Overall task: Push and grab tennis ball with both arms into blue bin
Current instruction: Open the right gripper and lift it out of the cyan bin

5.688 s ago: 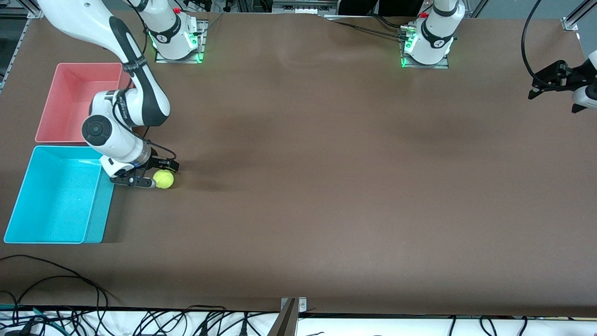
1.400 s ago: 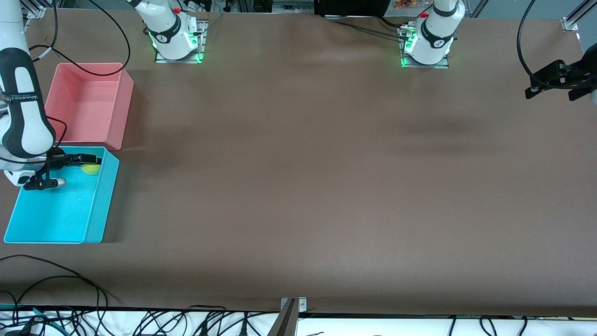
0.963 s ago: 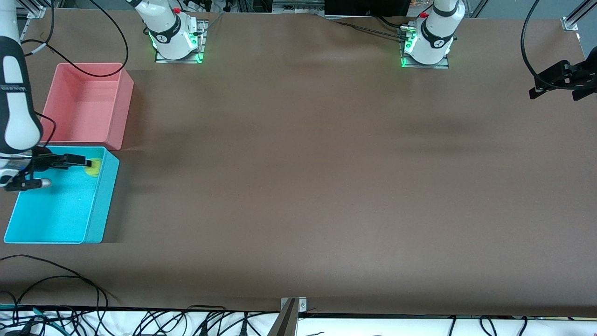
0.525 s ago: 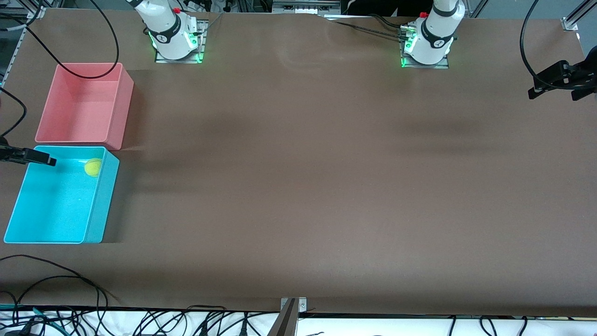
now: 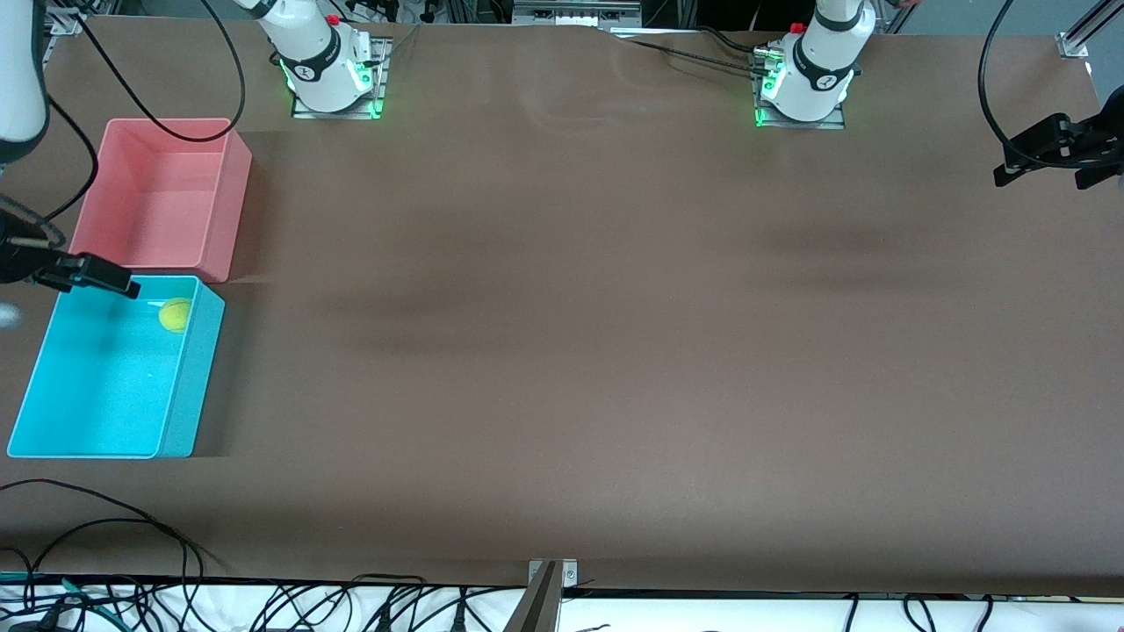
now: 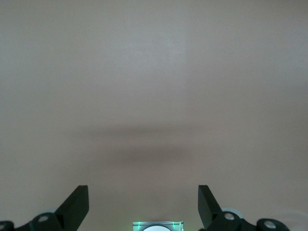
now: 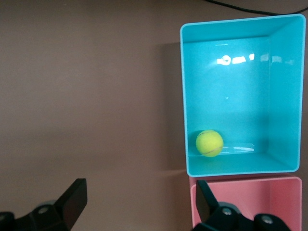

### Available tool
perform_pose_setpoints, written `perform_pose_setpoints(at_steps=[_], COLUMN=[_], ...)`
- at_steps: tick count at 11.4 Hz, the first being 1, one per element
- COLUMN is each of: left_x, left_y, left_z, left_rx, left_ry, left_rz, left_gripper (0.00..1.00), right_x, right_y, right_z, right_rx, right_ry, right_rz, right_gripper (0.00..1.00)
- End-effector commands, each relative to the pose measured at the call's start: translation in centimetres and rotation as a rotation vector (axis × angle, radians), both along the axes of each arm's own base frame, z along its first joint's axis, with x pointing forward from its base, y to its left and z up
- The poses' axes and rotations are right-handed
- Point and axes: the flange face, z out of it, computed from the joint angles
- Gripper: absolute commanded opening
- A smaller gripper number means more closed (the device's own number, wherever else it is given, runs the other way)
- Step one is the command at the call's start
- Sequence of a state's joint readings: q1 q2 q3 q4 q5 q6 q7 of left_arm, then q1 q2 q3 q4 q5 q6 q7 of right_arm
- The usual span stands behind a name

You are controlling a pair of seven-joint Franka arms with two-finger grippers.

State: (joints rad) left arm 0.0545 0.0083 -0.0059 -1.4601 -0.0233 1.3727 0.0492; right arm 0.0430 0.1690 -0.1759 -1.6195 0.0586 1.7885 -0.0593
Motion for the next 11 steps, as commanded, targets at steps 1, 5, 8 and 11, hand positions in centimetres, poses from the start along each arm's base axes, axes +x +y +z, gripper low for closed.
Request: perform_pose_setpoints(at_steps=[1,5,8,11], left_x=[0.0,0.0,0.0,0.0], left_y=[0.2,-0.2,-0.6,-0.5], left_z=[0.6,0.6,0.6,0.6], left_rx=[-0.014,-0.015,-0.015,-0.015], left_ry=[0.0,0.0,0.002,0.002], left_rz=[0.003,0.001,-0.003,-0.002], left_gripper=[1.0,1.0,1.0,1.0], right_x=[-4.3,-7.2,-7.0,-6.7], right_y=[1.0,1.0,2.5,2.9], right_z=[1.8,6.7,8.4,10.0], right_rx=[0.008,-0.001,-0.043,-0.039], right_ry=[0.009,-0.003,-0.006,0.045], right_rz=[0.009,0.012,0.043,0.047], right_gripper=[1.0,1.0,1.0,1.0])
